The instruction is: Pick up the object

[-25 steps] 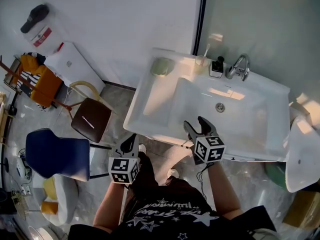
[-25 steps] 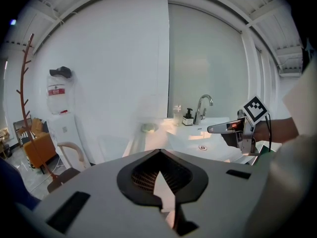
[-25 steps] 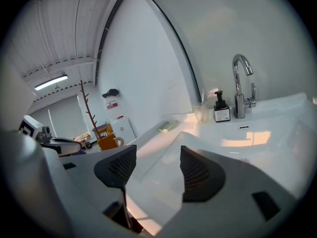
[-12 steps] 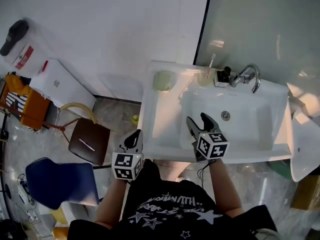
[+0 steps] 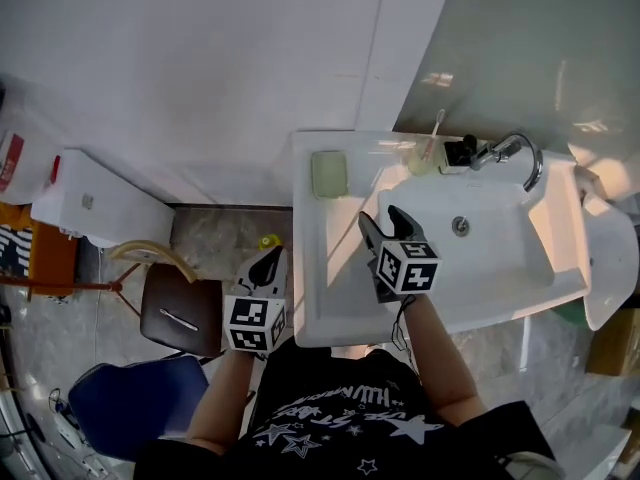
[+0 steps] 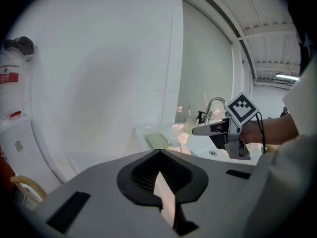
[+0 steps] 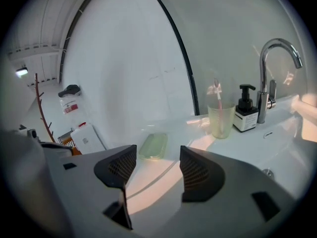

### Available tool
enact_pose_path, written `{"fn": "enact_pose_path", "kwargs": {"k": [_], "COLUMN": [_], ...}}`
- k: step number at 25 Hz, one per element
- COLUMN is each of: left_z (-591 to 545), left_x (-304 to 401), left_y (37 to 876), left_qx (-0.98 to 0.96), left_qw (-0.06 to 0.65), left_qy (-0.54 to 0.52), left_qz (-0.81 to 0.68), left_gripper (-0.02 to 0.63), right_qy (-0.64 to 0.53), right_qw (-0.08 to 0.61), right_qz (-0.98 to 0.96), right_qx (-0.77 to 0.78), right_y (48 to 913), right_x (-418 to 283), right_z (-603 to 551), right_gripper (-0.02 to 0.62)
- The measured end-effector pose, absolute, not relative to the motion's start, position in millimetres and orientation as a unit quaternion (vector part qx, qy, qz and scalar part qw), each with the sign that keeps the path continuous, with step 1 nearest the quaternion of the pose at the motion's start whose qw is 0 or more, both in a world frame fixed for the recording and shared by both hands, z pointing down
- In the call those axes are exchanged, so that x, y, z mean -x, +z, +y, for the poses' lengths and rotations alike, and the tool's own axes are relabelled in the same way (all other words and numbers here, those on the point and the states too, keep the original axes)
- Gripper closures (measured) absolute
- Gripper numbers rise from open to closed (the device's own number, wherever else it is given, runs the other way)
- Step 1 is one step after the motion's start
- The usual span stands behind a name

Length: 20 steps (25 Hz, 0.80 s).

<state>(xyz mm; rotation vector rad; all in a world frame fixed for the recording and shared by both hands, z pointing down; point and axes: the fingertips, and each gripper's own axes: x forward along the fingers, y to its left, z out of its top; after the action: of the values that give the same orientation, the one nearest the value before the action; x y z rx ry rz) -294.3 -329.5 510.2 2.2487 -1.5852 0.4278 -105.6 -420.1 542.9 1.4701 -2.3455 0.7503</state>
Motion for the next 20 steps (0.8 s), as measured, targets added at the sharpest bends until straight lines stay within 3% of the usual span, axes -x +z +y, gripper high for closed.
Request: {"fn": "enact_pose_path", "kwargs": {"k": [9, 20], "left_z": [-377, -394], "left_x": [315, 323], "left_y": [523, 544], "left_qx": [-0.809, -0.828], "left_qw": [0.195, 0.193], "left_qy": [0.156, 0.184], "left_qz": [-0.532, -0.493], "left_gripper": [0.591, 0.591], "right_qy": [0.267, 0.302], "right_qw": [0.175, 0.230], "right_qz": [-0.781, -0.743], "right_qx": [-0.536, -0.551], "right_y": [569, 619], "right_x": [143, 159], "right_z": [-478, -508], "right_gripper": [0.331, 0.431]}}
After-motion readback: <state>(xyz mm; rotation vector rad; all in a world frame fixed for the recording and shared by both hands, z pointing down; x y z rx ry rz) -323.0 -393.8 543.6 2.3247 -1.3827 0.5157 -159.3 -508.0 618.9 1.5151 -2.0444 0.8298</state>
